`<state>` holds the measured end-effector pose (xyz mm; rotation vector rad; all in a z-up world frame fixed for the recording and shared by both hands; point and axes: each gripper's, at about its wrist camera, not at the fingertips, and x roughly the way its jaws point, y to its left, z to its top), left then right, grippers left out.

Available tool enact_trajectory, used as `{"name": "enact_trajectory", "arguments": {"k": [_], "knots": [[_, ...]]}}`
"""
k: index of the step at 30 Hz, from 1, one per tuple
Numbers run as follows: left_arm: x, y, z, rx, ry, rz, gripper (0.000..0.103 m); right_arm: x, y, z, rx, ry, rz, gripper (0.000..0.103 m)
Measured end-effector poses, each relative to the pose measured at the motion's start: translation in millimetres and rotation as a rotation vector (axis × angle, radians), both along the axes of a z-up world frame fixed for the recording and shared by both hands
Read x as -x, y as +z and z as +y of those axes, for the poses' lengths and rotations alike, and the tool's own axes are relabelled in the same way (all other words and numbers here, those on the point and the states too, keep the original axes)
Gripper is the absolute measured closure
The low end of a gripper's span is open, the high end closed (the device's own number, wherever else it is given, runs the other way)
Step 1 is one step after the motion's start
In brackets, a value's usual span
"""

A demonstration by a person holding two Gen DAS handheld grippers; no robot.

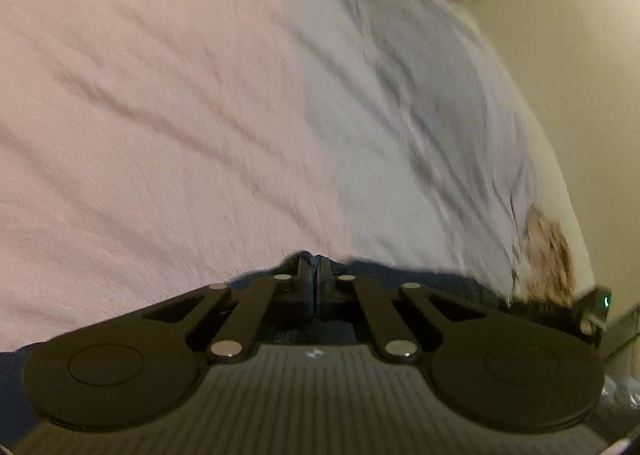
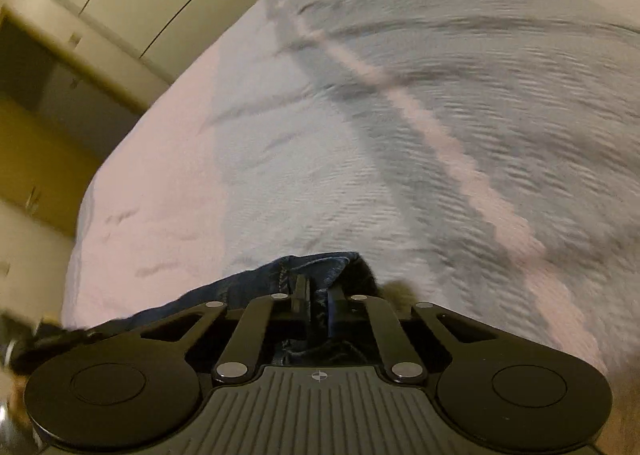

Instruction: Fold clothes

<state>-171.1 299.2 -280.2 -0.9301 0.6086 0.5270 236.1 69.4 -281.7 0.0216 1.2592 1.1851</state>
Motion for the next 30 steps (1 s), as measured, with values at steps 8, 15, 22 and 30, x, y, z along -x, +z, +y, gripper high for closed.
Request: {"name": "enact_trajectory", "arguments": {"k": [8,15,22,30], "knots": [[-9,-41,20,0.106,0.088,-0.025,0.099,-2,-23,22,0.074,-0.066,-0.002,0.098],[-15,-41,32,0.107,0.035,-0.036,0.103,0,-17,24,0.023,-0.045,-0.043,0.101],[-25,-53,26,-0.026,0.045,0.082,0.099,2,-35,33,0.083,-0.070,-0.104,0.089],[16,-2,8,-0.150,0.161,0.089,0.096,17,19,-2,0.109,-0.153,-0.316,0.062]]}}
